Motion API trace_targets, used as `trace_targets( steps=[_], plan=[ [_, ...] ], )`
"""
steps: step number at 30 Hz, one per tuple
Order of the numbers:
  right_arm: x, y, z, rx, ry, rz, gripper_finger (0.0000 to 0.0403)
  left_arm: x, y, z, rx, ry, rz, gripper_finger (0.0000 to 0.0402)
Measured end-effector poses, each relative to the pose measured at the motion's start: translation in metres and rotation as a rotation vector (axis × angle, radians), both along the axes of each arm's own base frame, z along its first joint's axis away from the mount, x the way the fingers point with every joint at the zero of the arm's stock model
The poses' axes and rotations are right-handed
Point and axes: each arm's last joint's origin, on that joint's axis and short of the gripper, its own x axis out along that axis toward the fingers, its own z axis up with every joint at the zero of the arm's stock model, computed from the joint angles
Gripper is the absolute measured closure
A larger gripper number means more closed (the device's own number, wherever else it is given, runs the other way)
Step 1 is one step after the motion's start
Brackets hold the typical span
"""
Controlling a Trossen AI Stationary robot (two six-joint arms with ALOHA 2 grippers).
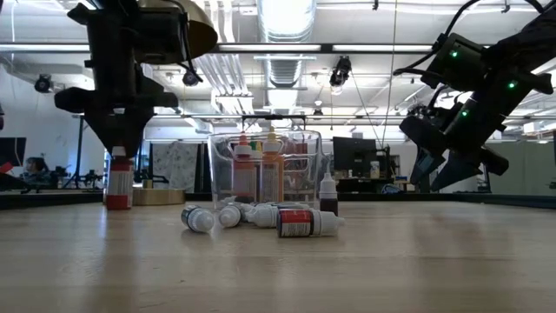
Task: Pick & Place food coloring
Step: Put the large red food coloring bottle into the transparent bin
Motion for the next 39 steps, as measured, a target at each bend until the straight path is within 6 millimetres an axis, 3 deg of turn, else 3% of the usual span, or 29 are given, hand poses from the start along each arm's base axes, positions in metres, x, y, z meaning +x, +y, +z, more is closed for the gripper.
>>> trace_targets(
  steps=[12, 22, 27, 32, 39],
  plan=[
    [0.000, 0.000, 0.000, 0.000, 0.000, 0.000, 0.0188, 0.001, -0.001, 0.002, -0.036, -0.016, 0.019, 0.0308],
    [0.000, 0.000, 0.000, -0.005, 0.007, 0.008, 0.0188, 0.024, -0.012, 0.049, -0.021, -0.182, -0.068, 0.0308],
    [0.000, 0.000, 0.000, -0.020, 0.026, 0.035, 0.0188, 0.049, -0.013, 0.078, 0.022, -0.234, -0.165, 0.0308],
    [0.000, 0.000, 0.000, -0.022, 0.029, 0.039, 0.0188, 0.086, -0.009, 0.110, 0.116, -0.254, -0.272, 0.0308],
    [0.000, 0.000, 0.000, -0.022, 0.029, 0.038, 0.0188, 0.132, -0.004, 0.144, 0.197, -0.134, -0.428, 0.0308]
  ],
)
